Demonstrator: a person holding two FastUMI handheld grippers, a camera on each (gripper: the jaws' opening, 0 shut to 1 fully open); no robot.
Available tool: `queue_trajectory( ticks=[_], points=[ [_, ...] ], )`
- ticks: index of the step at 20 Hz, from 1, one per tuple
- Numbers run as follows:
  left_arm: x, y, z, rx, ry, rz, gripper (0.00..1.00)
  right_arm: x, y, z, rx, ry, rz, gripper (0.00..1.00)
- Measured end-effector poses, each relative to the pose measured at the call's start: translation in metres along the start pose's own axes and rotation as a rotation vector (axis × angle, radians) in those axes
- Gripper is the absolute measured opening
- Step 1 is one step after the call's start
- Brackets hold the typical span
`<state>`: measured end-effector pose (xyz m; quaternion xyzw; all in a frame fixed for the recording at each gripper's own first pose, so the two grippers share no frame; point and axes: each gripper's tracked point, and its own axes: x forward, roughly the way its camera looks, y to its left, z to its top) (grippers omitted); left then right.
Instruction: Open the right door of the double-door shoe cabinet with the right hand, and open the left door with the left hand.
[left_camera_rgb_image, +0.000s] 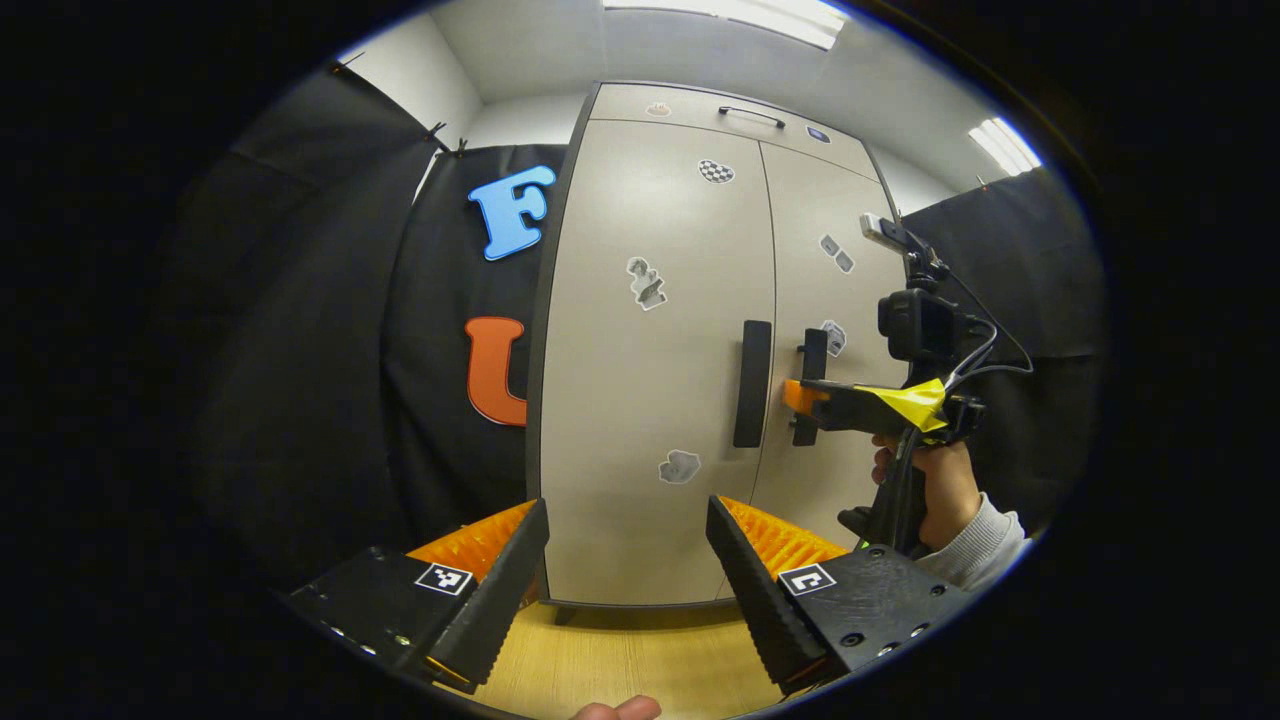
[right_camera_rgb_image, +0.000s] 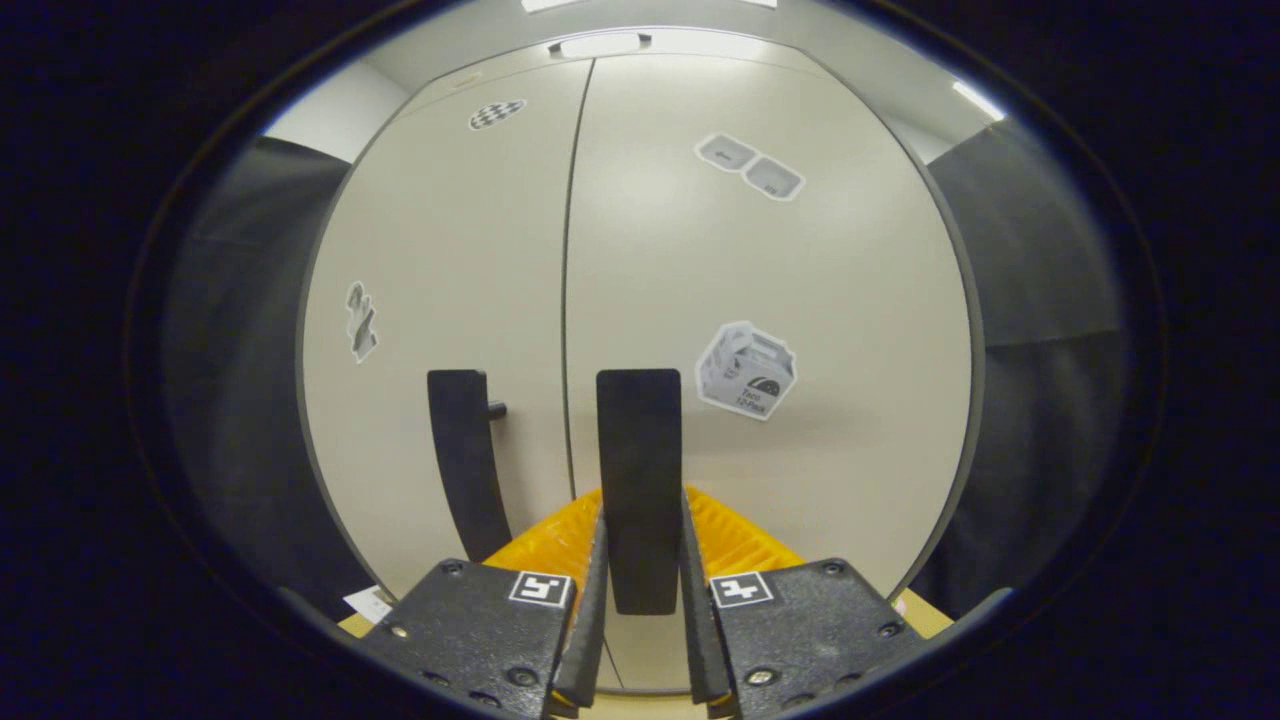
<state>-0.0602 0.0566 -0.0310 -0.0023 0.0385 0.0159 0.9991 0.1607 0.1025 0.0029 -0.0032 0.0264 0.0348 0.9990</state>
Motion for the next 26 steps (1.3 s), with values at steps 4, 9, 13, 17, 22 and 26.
queue_trajectory(
  ticks=[4, 9, 13, 17, 22, 26],
  points=[
    [0.003, -0.001, -0.001, -0.006, 0.001, -0.009, 0.95, 0.0, 0.0, 0.002, 0.002, -0.018, 0.025, 0.15],
    [0.003, -0.002, -0.001, -0.018, -0.001, -0.014, 0.95, -0.003, 0.0, 0.001, -0.003, -0.002, 0.033, 0.09],
    [0.001, 0.0, 0.003, -0.017, -0.016, 0.001, 0.95, -0.024, 0.0, -0.001, 0.009, 0.009, 0.086, 0.09],
    [-0.003, -0.007, 0.005, -0.018, -0.024, 0.0, 0.95, -0.064, -0.009, -0.002, 0.022, 0.017, 0.177, 0.09],
    [-0.002, -0.02, 0.005, -0.013, -0.018, -0.002, 0.95, -0.106, -0.031, -0.004, 0.004, 0.017, 0.203, 0.09],
    [-0.001, -0.024, 0.004, -0.003, -0.022, 0.012, 0.95, -0.139, -0.057, -0.004, -0.011, 0.013, 0.193, 0.09]
  ],
)
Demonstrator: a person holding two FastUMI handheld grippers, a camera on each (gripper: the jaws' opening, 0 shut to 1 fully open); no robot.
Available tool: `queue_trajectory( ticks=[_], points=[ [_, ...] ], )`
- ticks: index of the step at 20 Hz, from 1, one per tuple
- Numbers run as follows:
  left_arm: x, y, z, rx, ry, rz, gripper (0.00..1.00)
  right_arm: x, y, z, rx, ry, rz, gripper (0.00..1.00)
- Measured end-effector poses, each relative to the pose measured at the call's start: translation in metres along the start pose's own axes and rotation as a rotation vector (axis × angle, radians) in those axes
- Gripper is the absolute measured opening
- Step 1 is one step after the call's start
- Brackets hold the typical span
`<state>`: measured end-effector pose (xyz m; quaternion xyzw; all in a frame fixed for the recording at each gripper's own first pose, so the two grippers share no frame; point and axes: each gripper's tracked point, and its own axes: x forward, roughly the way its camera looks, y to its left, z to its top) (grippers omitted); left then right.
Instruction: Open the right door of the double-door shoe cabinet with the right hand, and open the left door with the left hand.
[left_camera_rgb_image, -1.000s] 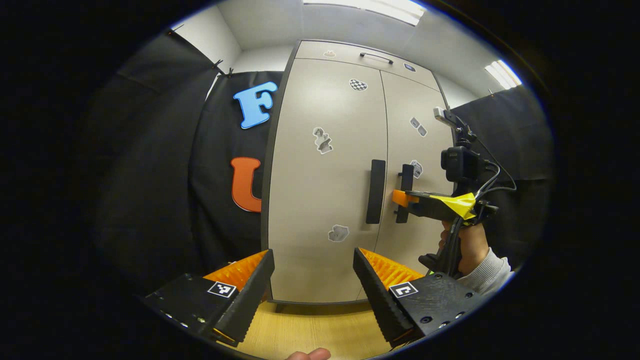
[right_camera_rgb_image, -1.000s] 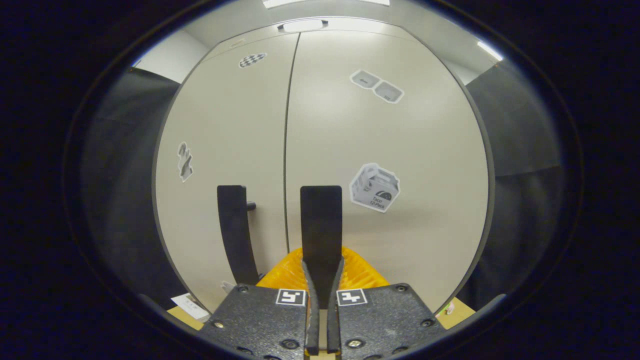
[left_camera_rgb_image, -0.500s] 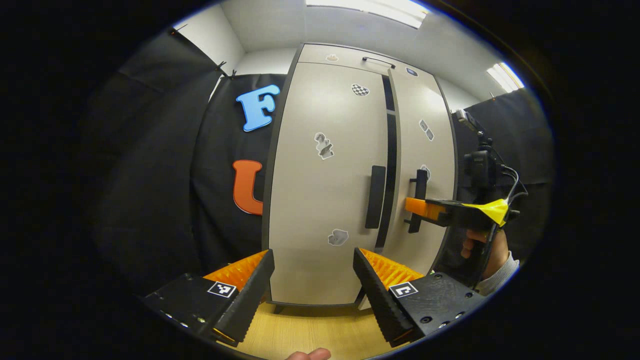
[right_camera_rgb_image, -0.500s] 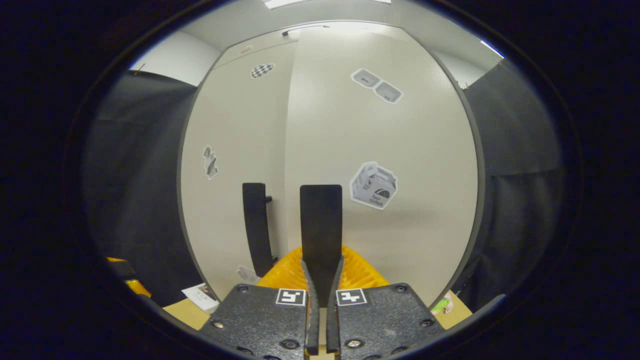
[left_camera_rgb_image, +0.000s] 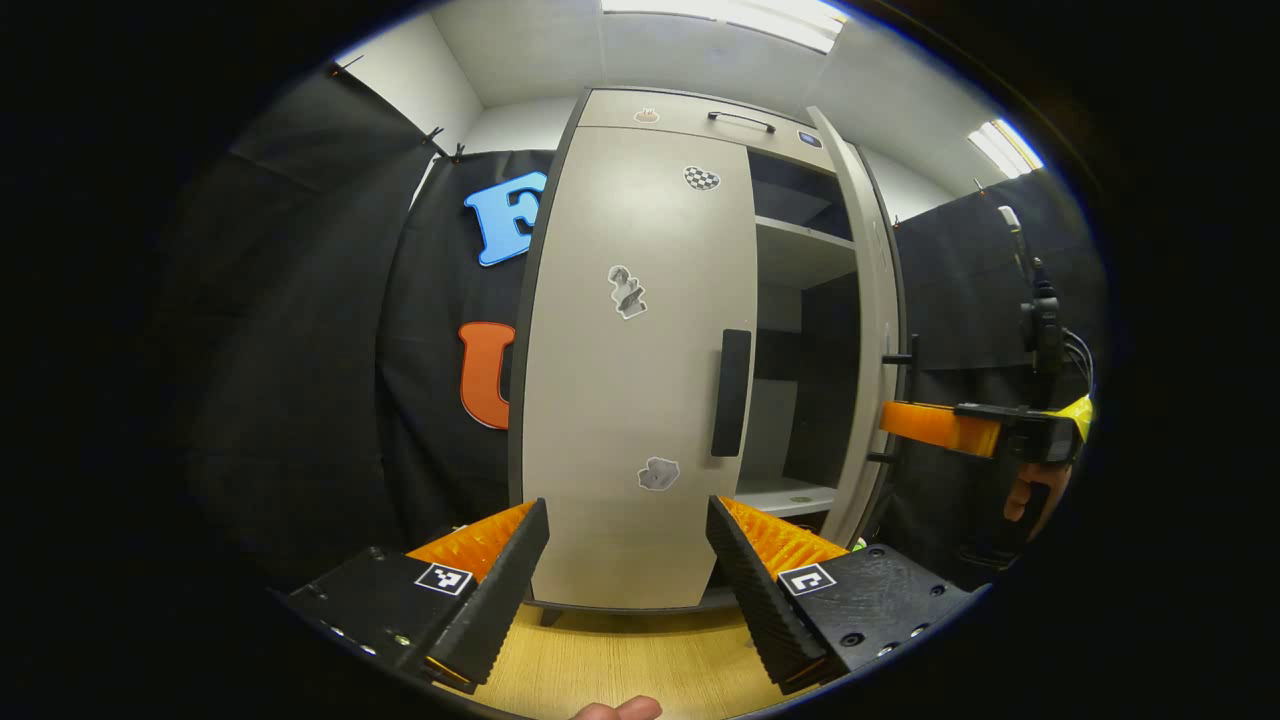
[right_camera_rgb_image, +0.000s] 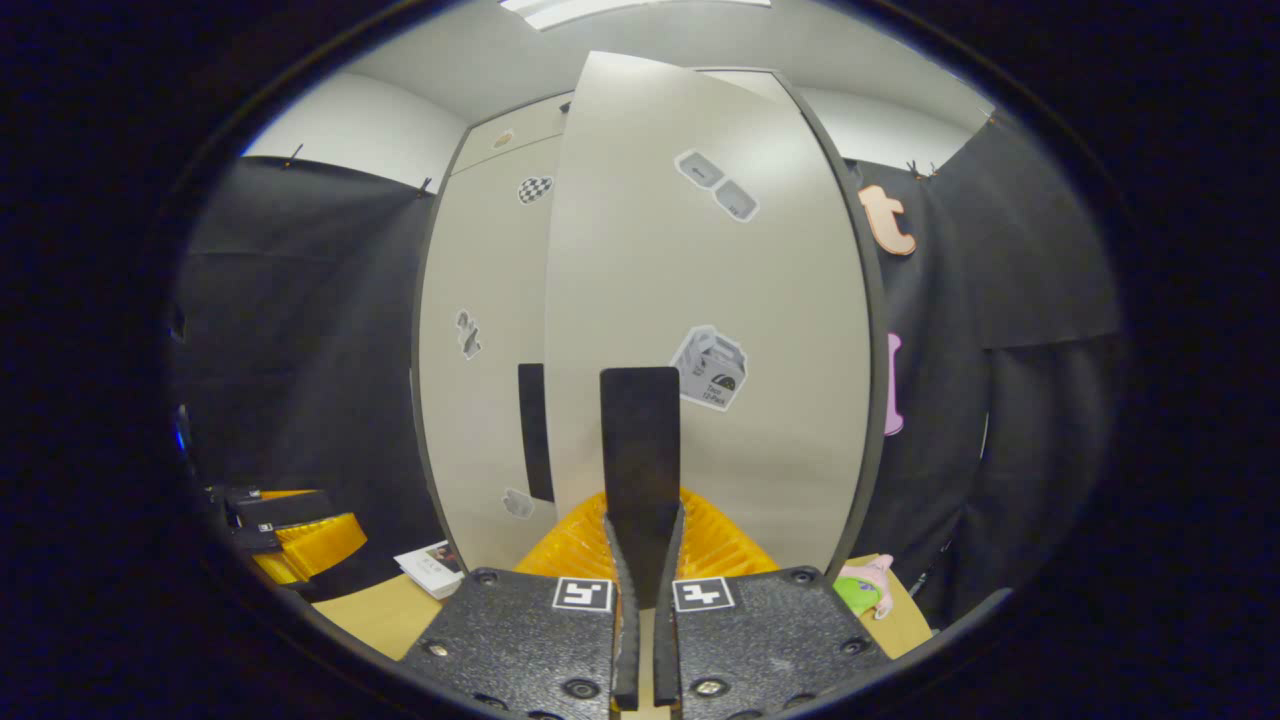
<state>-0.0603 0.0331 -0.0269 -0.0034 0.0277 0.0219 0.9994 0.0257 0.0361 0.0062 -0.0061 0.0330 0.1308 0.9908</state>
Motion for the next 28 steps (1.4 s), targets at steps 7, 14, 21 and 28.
queue_trajectory(
  ticks=[7, 14, 21, 28],
  points=[
    [0.015, -0.02, 0.001, -0.019, 0.002, -0.014, 0.95, -0.067, -0.065, 0.0, -0.018, -0.004, -0.114, 0.08],
    [0.016, -0.045, 0.007, -0.007, -0.021, -0.066, 0.95, -0.093, -0.116, 0.001, -0.02, -0.019, -0.233, 0.07],
    [0.014, -0.036, 0.012, -0.003, -0.04, -0.031, 0.95, -0.114, -0.175, 0.0, -0.014, -0.018, -0.34, 0.04],
    [0.015, -0.033, 0.004, -0.004, -0.017, -0.019, 0.95, -0.135, -0.164, 0.011, -0.008, -0.05, -0.357, 0.04]
  ],
)
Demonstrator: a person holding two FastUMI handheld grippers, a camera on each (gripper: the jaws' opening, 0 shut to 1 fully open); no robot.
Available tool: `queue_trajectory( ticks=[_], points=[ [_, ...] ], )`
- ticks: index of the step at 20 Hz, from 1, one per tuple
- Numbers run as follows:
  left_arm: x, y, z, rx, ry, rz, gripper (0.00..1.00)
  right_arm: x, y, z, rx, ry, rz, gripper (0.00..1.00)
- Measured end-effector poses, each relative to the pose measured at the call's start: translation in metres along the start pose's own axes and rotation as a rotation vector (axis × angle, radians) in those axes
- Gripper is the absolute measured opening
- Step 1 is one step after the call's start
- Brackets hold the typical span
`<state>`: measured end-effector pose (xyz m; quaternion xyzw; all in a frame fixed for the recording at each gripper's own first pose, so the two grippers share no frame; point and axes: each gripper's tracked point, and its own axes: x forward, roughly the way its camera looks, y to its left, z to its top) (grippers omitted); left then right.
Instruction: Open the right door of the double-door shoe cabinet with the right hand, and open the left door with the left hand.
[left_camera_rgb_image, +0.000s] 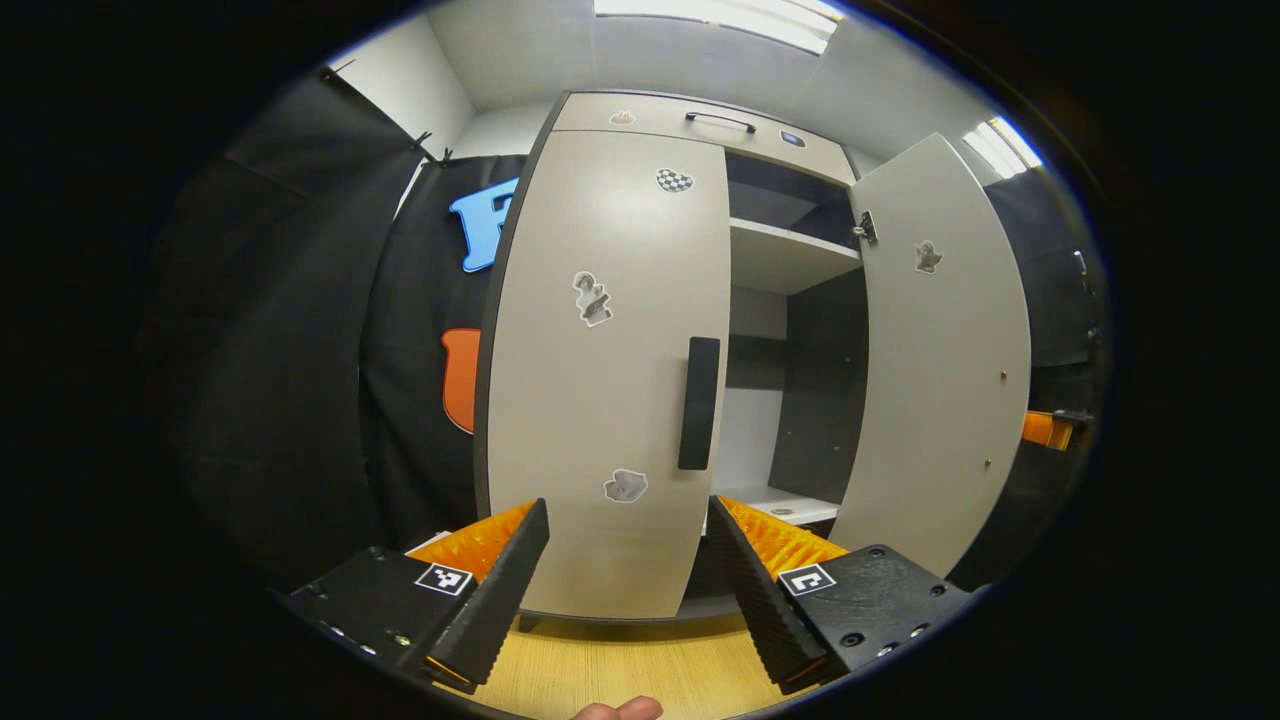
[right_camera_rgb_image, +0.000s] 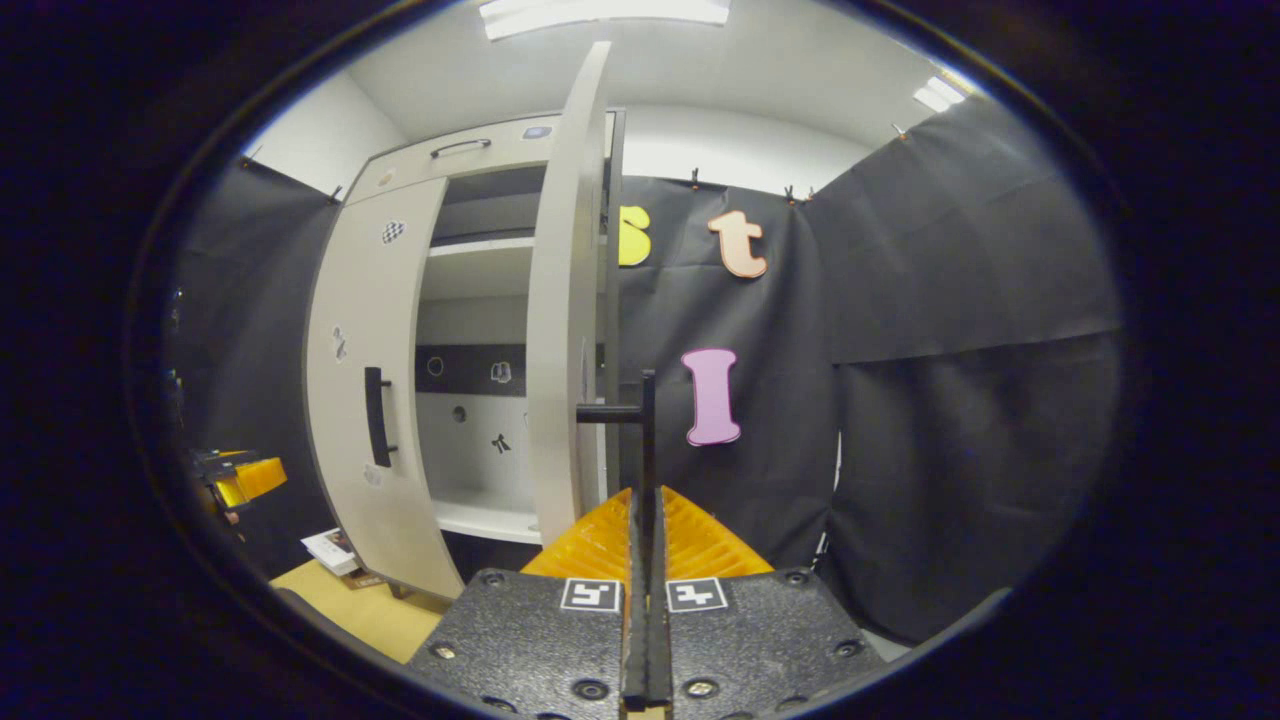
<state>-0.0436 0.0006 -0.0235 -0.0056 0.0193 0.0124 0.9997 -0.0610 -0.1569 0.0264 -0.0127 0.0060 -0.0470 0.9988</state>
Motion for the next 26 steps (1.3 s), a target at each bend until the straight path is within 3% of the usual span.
queue_trajectory(
  ticks=[3, 6, 7, 10, 13, 17, 19, 21, 22, 24, 26],
  points=[
    [0.005, 0.002, -0.004, 0.0, 0.007, 0.008, 0.95, -0.041, 0.001, 0.034, -0.007, -0.118, -0.051, 0.04],
    [0.014, -0.006, -0.006, -0.012, 0.004, -0.005, 0.95, -0.068, 0.052, 0.049, 0.019, -0.147, 0.089, 0.04],
    [0.016, -0.01, -0.006, -0.016, 0.004, -0.01, 0.95, -0.066, 0.066, 0.049, 0.017, -0.141, 0.132, 0.04],
    [0.014, -0.02, -0.001, -0.037, -0.005, -0.022, 0.95, -0.04, 0.086, 0.032, -0.04, -0.095, 0.145, 0.04],
    [0.007, -0.026, -0.001, -0.024, -0.01, -0.008, 0.95, -0.017, 0.113, 0.015, 0.014, -0.047, 0.216, 0.04],
    [0.001, -0.027, 0.001, -0.014, -0.017, 0.029, 0.95, 0.001, 0.102, -0.002, 0.021, -0.015, 0.163, 0.04],
    [0.001, -0.029, 0.002, -0.01, -0.013, 0.046, 0.95, 0.003, 0.097, -0.005, 0.002, -0.01, 0.17, 0.18],
    [0.004, -0.035, 0.004, -0.004, -0.01, 0.049, 0.95, 0.001, 0.1, -0.009, -0.027, 0.0, 0.196, 0.49],
    [0.007, -0.039, 0.005, 0.001, -0.008, 0.044, 0.95, 0.001, 0.104, -0.01, -0.049, 0.0, 0.205, 0.72],
    [0.018, -0.046, 0.011, 0.016, -0.012, 0.035, 0.95, 0.002, 0.107, -0.01, -0.077, -0.009, 0.213, 0.85],
    [0.034, -0.051, 0.02, 0.027, -0.015, 0.027, 0.95, 0.001, 0.111, -0.012, -0.074, -0.006, 0.23, 0.89]
  ],
)
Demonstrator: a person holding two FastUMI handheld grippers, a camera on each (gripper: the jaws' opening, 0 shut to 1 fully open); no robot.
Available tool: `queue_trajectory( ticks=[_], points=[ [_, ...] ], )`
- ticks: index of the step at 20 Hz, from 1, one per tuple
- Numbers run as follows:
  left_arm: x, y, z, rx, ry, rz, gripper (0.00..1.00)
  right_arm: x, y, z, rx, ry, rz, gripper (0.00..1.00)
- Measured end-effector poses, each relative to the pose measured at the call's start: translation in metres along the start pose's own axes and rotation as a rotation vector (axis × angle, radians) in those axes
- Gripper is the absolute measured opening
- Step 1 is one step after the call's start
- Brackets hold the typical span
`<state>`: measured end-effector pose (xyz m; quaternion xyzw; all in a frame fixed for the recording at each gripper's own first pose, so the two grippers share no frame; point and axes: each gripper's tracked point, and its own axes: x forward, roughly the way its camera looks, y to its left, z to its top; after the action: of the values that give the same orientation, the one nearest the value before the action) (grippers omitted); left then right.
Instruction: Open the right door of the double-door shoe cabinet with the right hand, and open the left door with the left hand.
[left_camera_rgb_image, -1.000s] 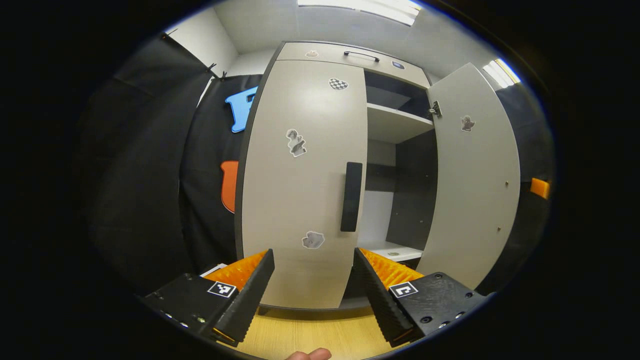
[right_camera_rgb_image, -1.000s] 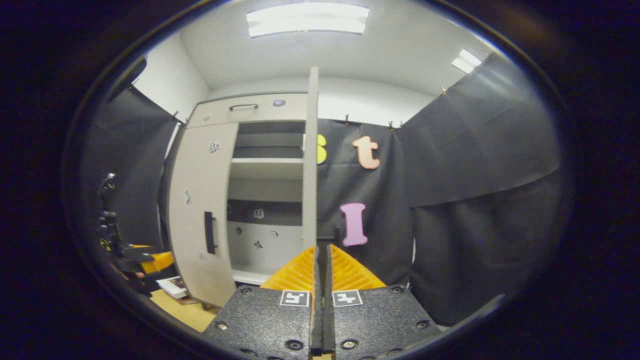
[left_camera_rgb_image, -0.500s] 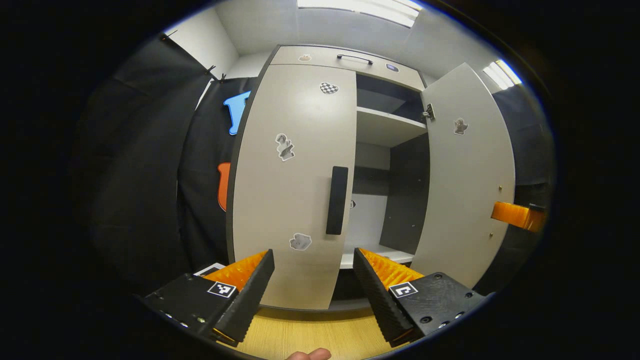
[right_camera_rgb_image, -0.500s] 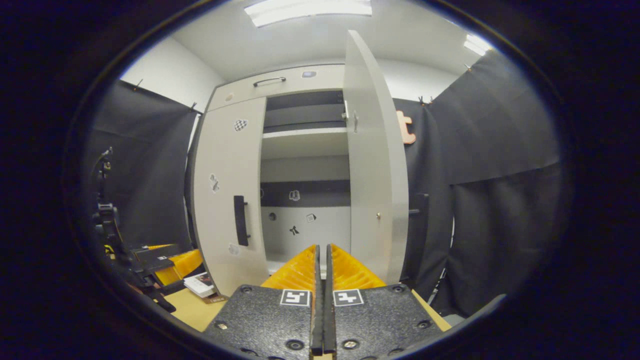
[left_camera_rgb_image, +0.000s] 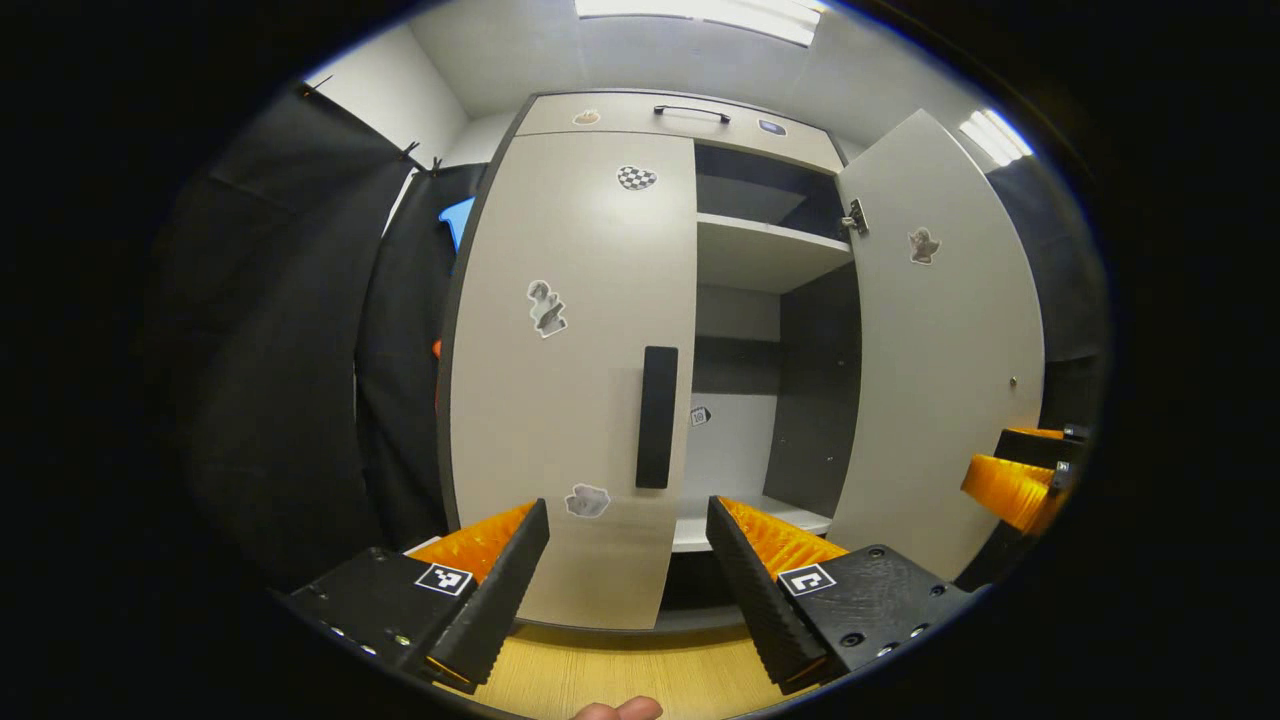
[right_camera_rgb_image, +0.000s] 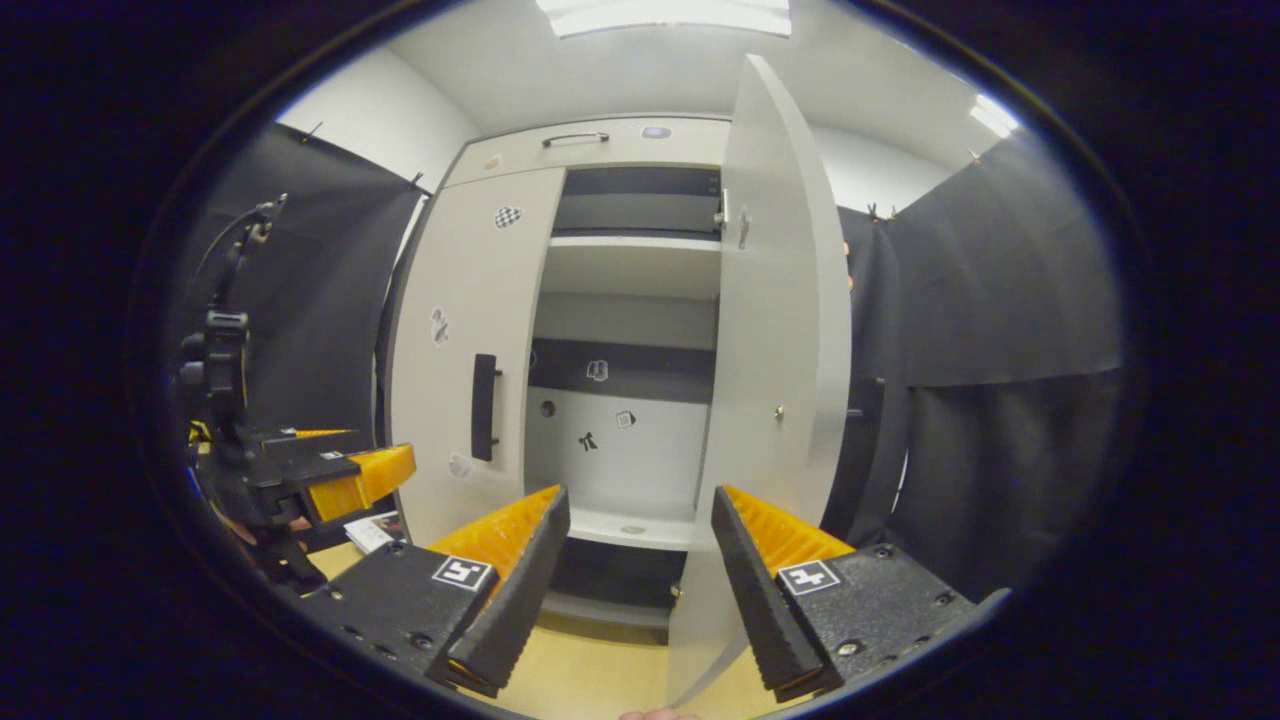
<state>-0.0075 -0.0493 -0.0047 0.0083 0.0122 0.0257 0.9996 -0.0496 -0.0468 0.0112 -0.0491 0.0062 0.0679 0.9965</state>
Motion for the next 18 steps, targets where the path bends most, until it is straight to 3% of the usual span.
queue_trajectory(
  ticks=[9, 18],
  points=[
    [0.081, -0.028, 0.025, 0.022, -0.024, -0.033, 0.95, 0.002, 0.0, -0.009, 0.065, 0.018, 0.034, 0.89],
    [0.147, -0.012, 0.009, 0.004, 0.046, 0.049, 0.95, 0.004, 0.001, -0.01, 0.074, 0.028, 0.048, 0.89]
  ],
)
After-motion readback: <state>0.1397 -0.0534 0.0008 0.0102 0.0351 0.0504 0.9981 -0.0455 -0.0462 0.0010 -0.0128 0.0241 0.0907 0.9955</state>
